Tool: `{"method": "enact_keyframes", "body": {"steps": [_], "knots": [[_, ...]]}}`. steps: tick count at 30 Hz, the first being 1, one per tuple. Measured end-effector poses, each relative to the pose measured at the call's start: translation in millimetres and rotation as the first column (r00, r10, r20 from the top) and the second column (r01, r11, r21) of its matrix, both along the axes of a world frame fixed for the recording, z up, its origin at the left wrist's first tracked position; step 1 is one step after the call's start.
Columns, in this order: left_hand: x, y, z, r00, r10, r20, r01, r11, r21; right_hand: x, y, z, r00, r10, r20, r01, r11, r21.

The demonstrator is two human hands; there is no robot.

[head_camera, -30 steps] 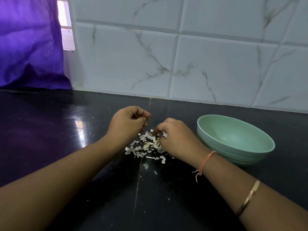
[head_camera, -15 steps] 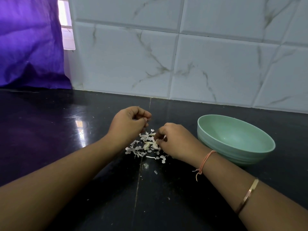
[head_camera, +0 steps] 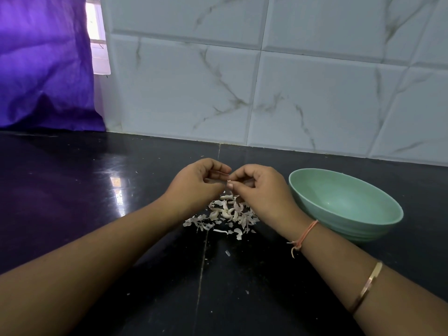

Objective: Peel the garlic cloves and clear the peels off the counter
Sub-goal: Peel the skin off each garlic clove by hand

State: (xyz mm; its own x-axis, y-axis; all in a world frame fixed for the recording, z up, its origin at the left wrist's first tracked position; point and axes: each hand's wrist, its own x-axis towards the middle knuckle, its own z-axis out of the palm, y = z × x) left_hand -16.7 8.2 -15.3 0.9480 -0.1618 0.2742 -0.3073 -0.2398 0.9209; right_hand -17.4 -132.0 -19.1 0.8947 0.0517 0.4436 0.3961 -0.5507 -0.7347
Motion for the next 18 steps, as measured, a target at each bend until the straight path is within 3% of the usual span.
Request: {"method": "enact_keyframes", "body": {"steps": [6, 13, 18], "knots": [[0, 2, -1, 0.999, -0.004, 0.044, 0.006, 0.999, -0.048, -4, 1, 3, 0.992, 0.119, -0.031, -0.105, 0.947, 0.302], [2, 3, 0, 0.991, 0.058, 0.119, -0.043, 0.992, -0.119, -10, 2, 12, 0.968, 0.242, -0.072, -0.163, 0.818, 0.551], [3, 4, 0, 0.987, 0.075, 0.144, -0.059, 0.992, -0.108, -10, 1, 13, 0.956, 0.277, -0.096, -0.159, 0.764, 0.625]]}}
